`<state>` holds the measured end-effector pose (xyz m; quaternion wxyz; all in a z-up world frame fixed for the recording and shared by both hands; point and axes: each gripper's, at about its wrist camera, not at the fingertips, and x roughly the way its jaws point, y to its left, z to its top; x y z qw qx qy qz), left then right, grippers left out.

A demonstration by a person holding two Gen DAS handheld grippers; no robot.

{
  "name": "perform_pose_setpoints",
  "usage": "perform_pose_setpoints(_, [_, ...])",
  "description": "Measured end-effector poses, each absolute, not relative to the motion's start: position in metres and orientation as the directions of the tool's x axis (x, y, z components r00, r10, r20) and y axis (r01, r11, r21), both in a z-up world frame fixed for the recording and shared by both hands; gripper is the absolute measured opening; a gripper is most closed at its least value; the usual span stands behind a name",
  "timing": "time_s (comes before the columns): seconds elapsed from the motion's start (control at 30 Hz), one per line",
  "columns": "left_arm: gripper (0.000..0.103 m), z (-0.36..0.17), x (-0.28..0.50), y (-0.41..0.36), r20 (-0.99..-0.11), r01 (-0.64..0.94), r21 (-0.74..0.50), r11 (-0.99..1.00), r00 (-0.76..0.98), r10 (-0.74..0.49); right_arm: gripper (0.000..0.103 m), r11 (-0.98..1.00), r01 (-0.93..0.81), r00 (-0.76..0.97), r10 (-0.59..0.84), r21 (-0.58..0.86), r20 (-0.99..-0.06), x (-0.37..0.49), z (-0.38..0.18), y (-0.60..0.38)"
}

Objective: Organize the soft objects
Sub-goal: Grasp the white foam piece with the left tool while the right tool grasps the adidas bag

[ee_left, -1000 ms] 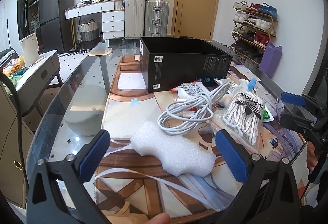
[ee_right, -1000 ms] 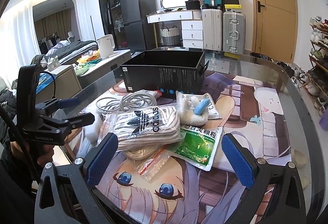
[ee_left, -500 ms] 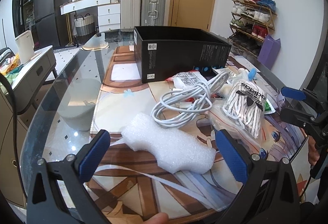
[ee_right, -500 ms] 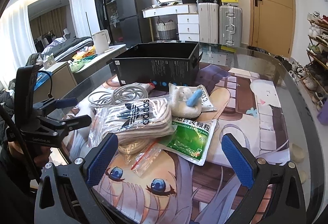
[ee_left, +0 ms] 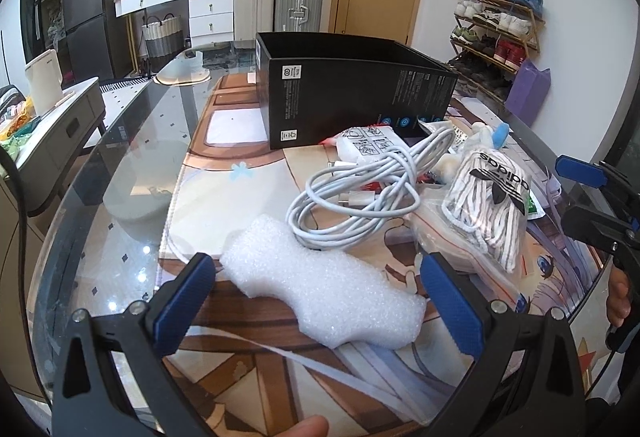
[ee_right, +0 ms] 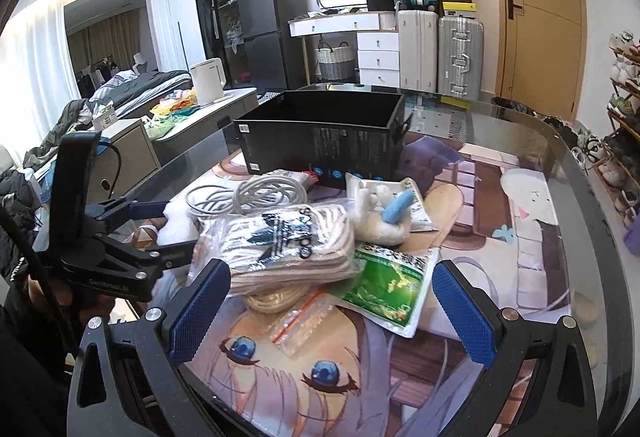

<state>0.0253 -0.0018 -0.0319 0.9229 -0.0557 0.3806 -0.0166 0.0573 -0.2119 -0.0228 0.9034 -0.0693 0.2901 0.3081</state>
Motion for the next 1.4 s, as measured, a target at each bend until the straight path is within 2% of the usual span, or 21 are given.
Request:
perform_pose_setpoints(0.33, [0.101,-0.03,0.028,0.001,-0.695,0.015,-0.169,0.985,0.707,-0.13,0.102,0.779,-0.624,0.602,0.529,0.062,-0.598,0.07,-0.027,-0.192])
perform_pose_setpoints(0.43, [0.091,-0.03,0.028,0.002,-0.695,0.018,-0.179,0.984,0.705,-0.139,0.102,0.772,-0.632,0.584,0.533,0.069,-0.613,0.074,-0.031,-0.187])
perform_pose_setpoints(0.7, [0.085,-0.03,0.026,0.006,-0.687,0.034,-0.196,0.98,0.708,-0.162,0.102,0.756,-0.649,0.552,0.542,0.081,-0.634,0.083,-0.037,-0.176])
perform_pose_setpoints(0.73, [0.072,-0.029,0.025,0.006,-0.687,0.033,-0.197,0.98,0.709,-0.162,0.102,0.755,-0.651,0.548,0.544,0.085,-0.635,0.084,-0.038,-0.174])
perform_pose_setpoints(0.77, [0.071,-0.029,0.025,0.007,-0.688,0.031,-0.197,0.98,0.707,-0.161,0.102,0.754,-0.651,0.546,0.546,0.087,-0.636,0.086,-0.039,-0.173])
perform_pose_setpoints(1.13, [0.071,-0.029,0.023,0.008,-0.688,0.051,-0.193,0.98,0.705,-0.172,0.102,0.742,-0.65,0.486,0.572,0.164,-0.661,0.105,-0.047,-0.165])
perform_pose_setpoints(1.2, [0.07,-0.03,0.022,0.008,-0.688,0.054,-0.19,0.98,0.705,-0.172,0.095,0.735,-0.657,0.48,0.581,0.17,-0.657,0.104,-0.047,-0.164])
perform_pose_setpoints(1.33, [0.07,-0.03,0.021,0.008,-0.686,0.057,-0.184,0.981,0.707,-0.17,0.092,0.732,-0.658,0.48,0.586,0.174,-0.653,0.101,-0.049,-0.164])
perform_pose_setpoints(1.4, [0.07,-0.03,0.02,0.007,-0.685,0.058,-0.183,0.981,0.709,-0.17,0.086,0.732,-0.658,0.483,0.592,0.178,-0.645,0.1,-0.048,-0.166])
